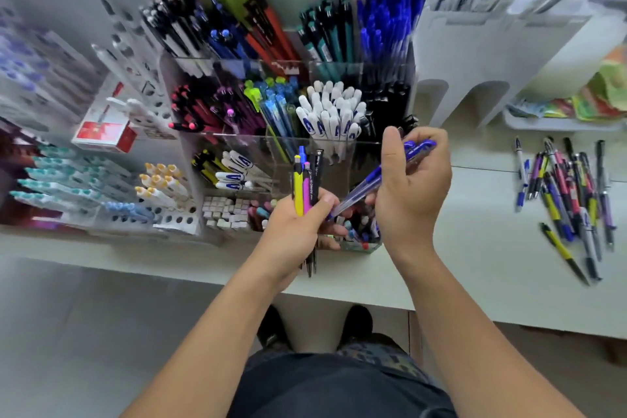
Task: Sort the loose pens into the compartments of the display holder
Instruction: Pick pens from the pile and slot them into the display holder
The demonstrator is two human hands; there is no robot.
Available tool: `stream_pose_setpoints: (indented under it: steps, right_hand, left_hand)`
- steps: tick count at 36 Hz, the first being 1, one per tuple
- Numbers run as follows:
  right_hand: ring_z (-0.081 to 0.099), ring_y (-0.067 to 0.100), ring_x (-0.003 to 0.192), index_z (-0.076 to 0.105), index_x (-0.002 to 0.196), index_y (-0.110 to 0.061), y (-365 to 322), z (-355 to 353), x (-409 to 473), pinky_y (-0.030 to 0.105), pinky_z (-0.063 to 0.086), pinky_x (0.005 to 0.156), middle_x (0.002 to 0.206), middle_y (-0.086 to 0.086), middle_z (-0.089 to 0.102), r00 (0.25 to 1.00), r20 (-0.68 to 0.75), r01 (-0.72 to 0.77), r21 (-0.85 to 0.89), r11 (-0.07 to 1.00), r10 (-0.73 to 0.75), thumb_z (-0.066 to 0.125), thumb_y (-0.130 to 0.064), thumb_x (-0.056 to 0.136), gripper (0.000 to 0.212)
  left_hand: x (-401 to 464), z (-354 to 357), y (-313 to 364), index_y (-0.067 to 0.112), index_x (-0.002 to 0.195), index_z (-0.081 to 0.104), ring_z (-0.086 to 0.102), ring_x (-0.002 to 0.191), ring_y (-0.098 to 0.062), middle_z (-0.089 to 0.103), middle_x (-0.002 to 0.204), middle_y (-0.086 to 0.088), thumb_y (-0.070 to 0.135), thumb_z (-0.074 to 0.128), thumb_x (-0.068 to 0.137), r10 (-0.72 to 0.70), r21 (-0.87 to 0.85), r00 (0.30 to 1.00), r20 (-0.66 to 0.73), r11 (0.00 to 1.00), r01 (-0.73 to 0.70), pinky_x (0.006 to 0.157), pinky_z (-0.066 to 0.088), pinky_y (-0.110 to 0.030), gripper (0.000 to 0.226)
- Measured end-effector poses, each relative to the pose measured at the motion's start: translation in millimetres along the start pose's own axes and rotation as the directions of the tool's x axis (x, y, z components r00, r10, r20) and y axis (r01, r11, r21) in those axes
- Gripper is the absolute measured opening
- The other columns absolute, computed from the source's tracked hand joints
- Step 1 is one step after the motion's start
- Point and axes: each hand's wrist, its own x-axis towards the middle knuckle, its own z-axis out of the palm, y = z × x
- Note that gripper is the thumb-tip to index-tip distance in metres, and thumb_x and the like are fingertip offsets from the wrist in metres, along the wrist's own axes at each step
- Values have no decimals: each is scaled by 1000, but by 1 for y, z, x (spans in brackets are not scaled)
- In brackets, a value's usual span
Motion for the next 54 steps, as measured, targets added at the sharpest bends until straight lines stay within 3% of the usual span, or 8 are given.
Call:
stream_pose_setpoints:
  steps: [5,14,27,35,40,46,50,54]
  right_hand:
    - [68,23,62,57,83,-17,2,-7,2,49,63,60,63,-10,56,965,200,-171,-2,985,168,66,-18,99,19]
    - [70,18,62,57,91,-18,22,-20,13,28,54,54,74,-3,60,972,36,230,-314,921,-230,62,-23,101,13]
    - [49,25,86,67,94,-7,71,0,-1,35,44,70,93,9,53,923,233,375,-727,575,-308,74,-22,92,17]
    - [44,3,72,71,108,-5,59,-8,-2,1,36,73,87,1,59,933,145,347,-604,717,-330,74,-8,91,18]
    - [63,24,81,78,95,-5,55,-11,1,18,46,76,88,7,70,908,213,410,-629,661,-361,73,-8,92,7]
    - [66,18,70,78,93,-18,8,3,-7,27,54,67,79,-2,73,966,247,4,-292,956,71,77,-39,84,22]
    - [61,12,52,69,102,1,-5,1,-2,24,49,45,82,18,70,874,334,-360,-41,932,352,75,-11,92,16]
    - [63,16,52,68,93,-3,-8,-12,5,24,52,50,70,9,69,869,395,-302,-53,952,298,65,-5,97,5]
  left_hand:
    - [12,-18,1,8,89,60,58,56,-13,67,77,-8,14,51,106,-15,-39,1000,-22,999,14,49,48,-22,19]
    - [14,-38,3,6,124,62,28,43,-6,55,75,-3,0,46,98,-178,-281,954,240,928,243,36,21,-16,31]
    - [9,-41,6,7,123,50,34,48,-9,50,76,-5,10,47,100,-134,-371,905,404,880,297,38,30,-17,23]
    - [8,-40,7,7,127,55,45,54,-11,60,80,-4,20,62,89,-94,-291,939,330,937,195,43,36,-18,41]
    - [5,-37,10,10,127,56,56,58,-13,71,85,-6,13,58,99,-76,-219,964,253,966,134,46,42,-20,28]
    - [6,-28,13,21,121,60,61,62,-16,74,94,-12,13,61,97,7,-81,959,285,997,17,49,44,-22,25]
    - [7,-22,18,17,122,62,65,63,-16,75,100,-16,12,59,99,10,-71,953,303,997,12,48,48,-22,25]
    - [6,-20,21,9,116,62,72,67,-20,74,98,-17,14,55,100,-4,-126,966,260,991,38,52,57,-26,18]
